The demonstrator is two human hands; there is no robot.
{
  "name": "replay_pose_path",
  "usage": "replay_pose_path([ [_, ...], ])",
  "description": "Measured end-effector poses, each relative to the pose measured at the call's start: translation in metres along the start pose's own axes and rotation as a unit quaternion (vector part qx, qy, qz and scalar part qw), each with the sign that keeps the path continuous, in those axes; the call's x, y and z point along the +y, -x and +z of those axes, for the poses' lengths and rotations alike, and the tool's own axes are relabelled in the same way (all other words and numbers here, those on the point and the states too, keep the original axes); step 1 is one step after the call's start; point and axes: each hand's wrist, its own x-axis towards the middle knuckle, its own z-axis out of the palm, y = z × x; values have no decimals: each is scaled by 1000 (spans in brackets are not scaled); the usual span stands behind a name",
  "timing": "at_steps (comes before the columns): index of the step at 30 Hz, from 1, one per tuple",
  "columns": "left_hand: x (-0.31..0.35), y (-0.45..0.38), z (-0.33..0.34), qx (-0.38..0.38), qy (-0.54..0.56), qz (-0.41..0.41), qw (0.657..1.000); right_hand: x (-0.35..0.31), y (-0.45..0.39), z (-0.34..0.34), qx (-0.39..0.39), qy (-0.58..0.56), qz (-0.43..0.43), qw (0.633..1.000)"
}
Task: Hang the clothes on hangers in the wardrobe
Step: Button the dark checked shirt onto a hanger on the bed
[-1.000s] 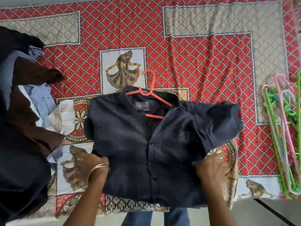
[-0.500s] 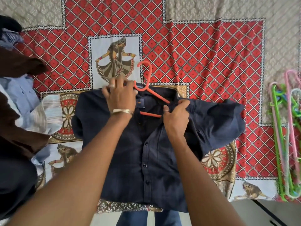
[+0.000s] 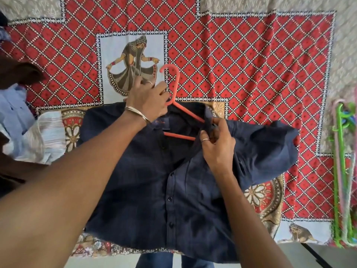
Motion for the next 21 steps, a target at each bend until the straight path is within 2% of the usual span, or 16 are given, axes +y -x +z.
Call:
replay_pose_path([
  [4, 0, -9, 0, -11, 48, -81, 995, -12, 4, 3, -26, 117, -129, 984],
  [8, 1, -11, -2, 40, 49, -107, 992, -22, 18, 22, -37, 210, -231, 949],
  [9, -1, -13, -2, 47, 52, -109, 992, -21, 20, 29, -52, 213, -233, 948],
  [13, -1, -7, 0, 30, 50, -139, 989, -6, 27, 50, -192, 203, -200, 939],
  [15, 5, -4, -4, 37, 37, -146, 988, -5, 23, 53, -186, 199, -201, 941],
  [18, 2, -14, -4, 18, 83, -156, 984, -13, 20, 65, -114, 225, -226, 941],
  [21, 2, -17, -4, 23, 90, -168, 981, -8, 20, 69, -152, 237, -209, 936],
])
